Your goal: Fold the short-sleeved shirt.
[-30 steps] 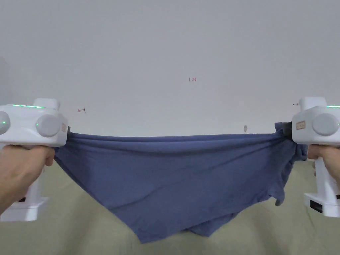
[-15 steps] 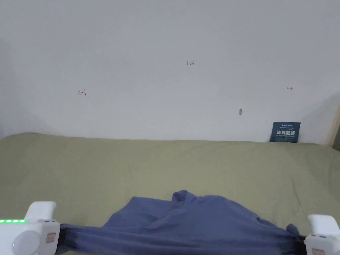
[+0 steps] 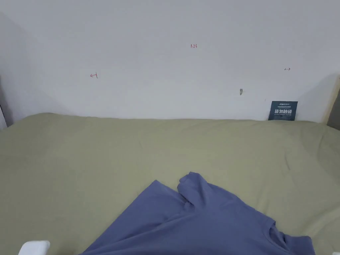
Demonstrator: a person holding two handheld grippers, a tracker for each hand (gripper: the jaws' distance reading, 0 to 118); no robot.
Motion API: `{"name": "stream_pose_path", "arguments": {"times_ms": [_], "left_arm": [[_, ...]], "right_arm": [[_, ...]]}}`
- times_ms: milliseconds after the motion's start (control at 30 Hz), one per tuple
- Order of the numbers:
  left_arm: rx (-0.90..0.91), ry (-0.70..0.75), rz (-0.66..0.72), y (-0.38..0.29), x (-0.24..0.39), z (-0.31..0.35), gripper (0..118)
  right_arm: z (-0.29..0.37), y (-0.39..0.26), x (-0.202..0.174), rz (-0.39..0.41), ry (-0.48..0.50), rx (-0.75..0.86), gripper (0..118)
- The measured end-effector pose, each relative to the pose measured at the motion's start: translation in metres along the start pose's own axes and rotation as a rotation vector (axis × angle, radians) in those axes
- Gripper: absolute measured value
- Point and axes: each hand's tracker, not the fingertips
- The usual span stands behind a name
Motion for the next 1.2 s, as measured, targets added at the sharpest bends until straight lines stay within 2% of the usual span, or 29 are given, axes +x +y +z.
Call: {"name": "stream_pose_path", "arguments": {"times_ms": [200,233,267,300,333,367,400,433,500,600,700,733,800,833,867,900,967,1000,1067,1200], "left_arm": [[0.014,-0.033,0.034,-0.011,-0.002,0.01,1],[0.029,-0.039,0.04,-0.01,-0.003,0.012,5],[0.046,-0.05,0.043,-0.01,-0.003,0.014,18],[0.079,-0.07,0.043,-0.008,-0.004,0.018,53],[0.093,-0.052,0.042,-0.008,-0.002,0.022,104],[0.101,-0.039,0.048,-0.005,-0.002,0.025,118],[0.13,-0.045,0.06,-0.001,-0.001,0.031,118],[0.217,-0.058,0.08,0.003,0.003,0.047,118],[0.272,-0.076,0.088,0.013,0.014,0.068,118],[0.414,-0.099,0.075,0.02,0.043,0.102,118],[0.561,-0.087,0.027,0.02,0.076,0.137,110],[0.592,-0.082,0.009,0.016,0.078,0.132,97],[0.673,-0.071,-0.019,0.01,0.094,0.144,83],[0.681,-0.074,-0.039,0.007,0.101,0.148,63],[0.687,-0.076,-0.058,0.005,0.097,0.138,21],[0.693,-0.068,-0.066,0.001,0.099,0.133,0],[0.686,-0.077,-0.074,-0.004,0.099,0.13,0],[0.674,-0.091,-0.085,-0.004,0.102,0.135,0],[0.668,-0.079,-0.086,-0.008,0.098,0.132,0],[0.57,-0.092,-0.031,-0.007,0.07,0.128,0]], "right_arm": [[0.008,-0.006,-0.001,-0.008,0.002,0.005,10],[0.01,-0.005,-0.002,-0.011,0.005,0.016,33],[0.011,-0.005,-0.002,-0.011,0.009,0.036,68],[0.015,-0.003,-0.002,-0.01,0.009,0.053,102],[0.018,-0.001,-0.003,-0.014,0.01,0.064,118],[0.022,0.002,-0.004,-0.026,0.0,0.086,115],[0.034,0.009,-0.007,-0.03,-0.019,0.198,115],[0.04,0.015,-0.012,-0.031,0.0,0.166,115],[0.055,0.028,-0.026,-0.036,0.026,0.232,115],[0.084,0.041,-0.064,0.059,0.034,0.337,115],[0.113,0.042,-0.104,0.112,0.056,0.477,113],[0.119,0.043,-0.115,0.114,0.07,0.512,104],[0.131,0.036,-0.134,0.108,0.069,0.584,93],[0.135,0.034,-0.142,0.104,0.064,0.612,77],[0.137,0.032,-0.148,0.11,0.065,0.62,42],[0.137,0.029,-0.154,0.107,0.055,0.62,1],[0.137,0.02,-0.158,0.065,0.067,0.648,2],[0.137,0.02,-0.159,0.064,0.099,0.623,2],[0.139,0.016,-0.161,0.052,0.095,0.62,2],[0.136,0.006,-0.168,0.099,0.062,0.604,2]]}}
